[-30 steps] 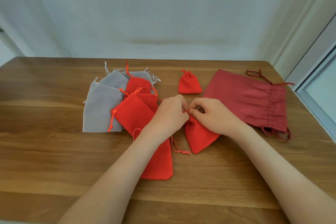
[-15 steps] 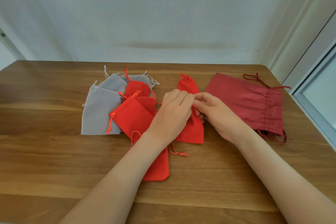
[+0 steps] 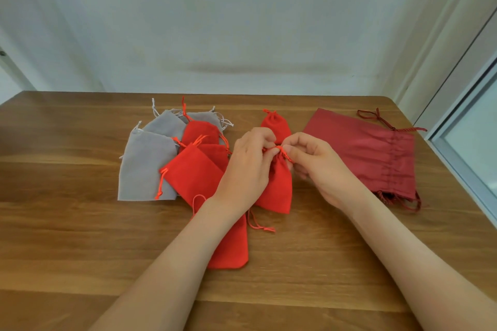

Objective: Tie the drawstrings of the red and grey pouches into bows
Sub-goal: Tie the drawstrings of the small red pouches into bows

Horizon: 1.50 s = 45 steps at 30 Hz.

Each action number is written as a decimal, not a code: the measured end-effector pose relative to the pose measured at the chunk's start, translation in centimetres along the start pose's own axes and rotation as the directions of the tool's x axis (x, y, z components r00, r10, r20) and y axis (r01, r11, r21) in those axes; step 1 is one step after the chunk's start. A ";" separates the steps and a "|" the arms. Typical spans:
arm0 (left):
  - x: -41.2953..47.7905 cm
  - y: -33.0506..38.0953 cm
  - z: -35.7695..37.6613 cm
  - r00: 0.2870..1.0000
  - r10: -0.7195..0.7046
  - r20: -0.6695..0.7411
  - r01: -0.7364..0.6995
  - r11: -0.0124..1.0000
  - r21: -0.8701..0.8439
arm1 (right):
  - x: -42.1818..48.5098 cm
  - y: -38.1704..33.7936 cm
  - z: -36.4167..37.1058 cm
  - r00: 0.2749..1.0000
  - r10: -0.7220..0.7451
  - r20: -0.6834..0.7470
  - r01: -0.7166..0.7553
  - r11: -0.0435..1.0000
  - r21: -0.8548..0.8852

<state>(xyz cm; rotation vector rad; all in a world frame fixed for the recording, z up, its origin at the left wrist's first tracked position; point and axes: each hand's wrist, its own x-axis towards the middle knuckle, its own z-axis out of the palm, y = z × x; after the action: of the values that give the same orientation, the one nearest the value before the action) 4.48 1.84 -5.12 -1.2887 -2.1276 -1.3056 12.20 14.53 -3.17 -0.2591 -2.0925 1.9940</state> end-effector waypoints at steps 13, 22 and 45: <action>0.0 0.1 0.5 0.887 -0.387 -0.253 0.409 0.912 0.037 | 0.3 0.4 0.4 0.997 -0.035 0.069 0.032 0.999 0.041; 0.0 -0.5 0.2 0.982 -0.007 -0.191 0.054 0.969 0.242 | 0.2 0.3 0.4 0.998 -0.011 0.059 0.009 1.000 0.030; 0.8 0.3 -1.3 0.955 -0.298 0.000 0.296 0.950 0.102 | 0.5 0.2 -0.4 0.998 0.005 -0.058 -0.023 0.947 -0.321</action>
<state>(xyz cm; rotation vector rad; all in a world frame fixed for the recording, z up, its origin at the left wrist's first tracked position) 4.08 1.26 -3.79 -0.9681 -2.4371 -1.2808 11.83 15.04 -3.38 -0.3838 -2.3771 1.6216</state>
